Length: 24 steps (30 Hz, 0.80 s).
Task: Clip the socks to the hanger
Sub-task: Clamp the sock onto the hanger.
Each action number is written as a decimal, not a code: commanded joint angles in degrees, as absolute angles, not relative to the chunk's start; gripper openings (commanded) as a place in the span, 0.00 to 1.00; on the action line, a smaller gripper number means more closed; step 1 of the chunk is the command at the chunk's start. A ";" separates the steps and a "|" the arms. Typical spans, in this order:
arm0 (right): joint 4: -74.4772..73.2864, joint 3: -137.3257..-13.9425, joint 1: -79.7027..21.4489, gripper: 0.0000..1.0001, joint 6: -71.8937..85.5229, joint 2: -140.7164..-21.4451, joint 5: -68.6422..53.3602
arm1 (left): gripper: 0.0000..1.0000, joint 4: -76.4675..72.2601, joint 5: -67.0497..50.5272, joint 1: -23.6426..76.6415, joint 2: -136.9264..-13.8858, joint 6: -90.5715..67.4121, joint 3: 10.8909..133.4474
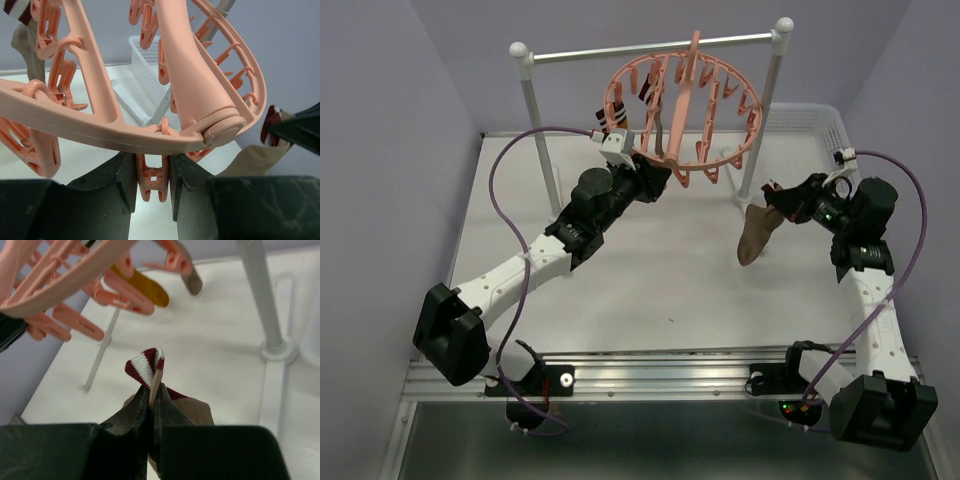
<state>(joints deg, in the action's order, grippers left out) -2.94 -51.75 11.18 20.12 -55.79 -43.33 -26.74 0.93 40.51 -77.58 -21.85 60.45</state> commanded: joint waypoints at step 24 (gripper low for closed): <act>22.22 -42.89 -24.86 0.04 18.63 -59.57 -29.62 | 0.00 -33.13 -0.62 41.84 -77.52 -28.21 64.07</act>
<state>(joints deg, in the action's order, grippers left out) 9.96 -42.52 -21.65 20.69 -57.12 -34.92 -28.08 -1.08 41.52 -79.22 -27.14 61.12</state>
